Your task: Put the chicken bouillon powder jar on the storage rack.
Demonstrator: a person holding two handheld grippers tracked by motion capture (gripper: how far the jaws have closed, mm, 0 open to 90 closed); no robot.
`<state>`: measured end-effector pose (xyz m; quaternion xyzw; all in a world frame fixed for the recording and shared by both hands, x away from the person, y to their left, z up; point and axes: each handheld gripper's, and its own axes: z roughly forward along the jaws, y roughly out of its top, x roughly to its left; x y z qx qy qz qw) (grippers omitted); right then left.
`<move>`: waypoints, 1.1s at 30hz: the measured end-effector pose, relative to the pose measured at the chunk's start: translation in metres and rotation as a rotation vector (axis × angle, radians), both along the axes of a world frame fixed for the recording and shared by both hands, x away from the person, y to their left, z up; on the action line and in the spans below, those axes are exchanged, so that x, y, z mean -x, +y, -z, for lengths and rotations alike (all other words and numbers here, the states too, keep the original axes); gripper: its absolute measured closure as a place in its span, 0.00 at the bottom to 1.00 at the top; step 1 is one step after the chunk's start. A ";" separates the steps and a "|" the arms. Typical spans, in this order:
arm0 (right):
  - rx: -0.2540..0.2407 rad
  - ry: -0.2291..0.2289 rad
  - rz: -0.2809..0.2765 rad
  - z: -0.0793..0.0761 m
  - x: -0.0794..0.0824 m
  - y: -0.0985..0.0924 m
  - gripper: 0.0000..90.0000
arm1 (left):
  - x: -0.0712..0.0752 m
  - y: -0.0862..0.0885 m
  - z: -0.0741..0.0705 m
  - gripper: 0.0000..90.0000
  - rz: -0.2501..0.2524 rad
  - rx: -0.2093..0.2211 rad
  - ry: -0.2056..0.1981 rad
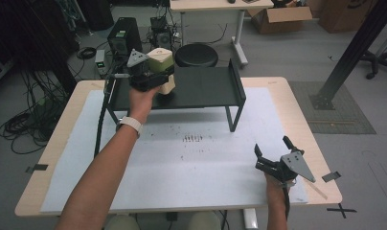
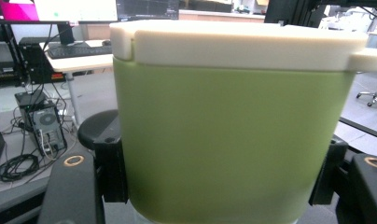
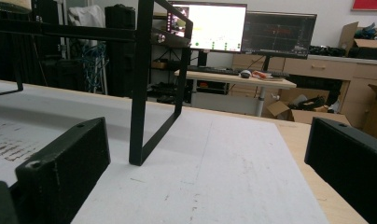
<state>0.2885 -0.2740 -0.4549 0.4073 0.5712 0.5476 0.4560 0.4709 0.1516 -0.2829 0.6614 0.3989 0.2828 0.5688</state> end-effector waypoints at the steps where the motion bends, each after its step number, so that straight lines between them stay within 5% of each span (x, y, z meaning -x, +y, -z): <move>1: -0.002 0.000 0.001 0.000 0.000 0.000 0.00 | 0.000 -0.001 0.001 0.33 -0.001 -0.002 0.002; 12: -0.004 0.001 0.002 0.000 0.000 0.000 0.00 | -0.003 -0.007 0.011 0.33 -0.004 -0.053 0.017; 33: -0.004 -0.003 0.001 0.000 0.001 0.000 0.00 | 0.002 -0.011 0.017 0.28 -0.011 -0.051 -0.007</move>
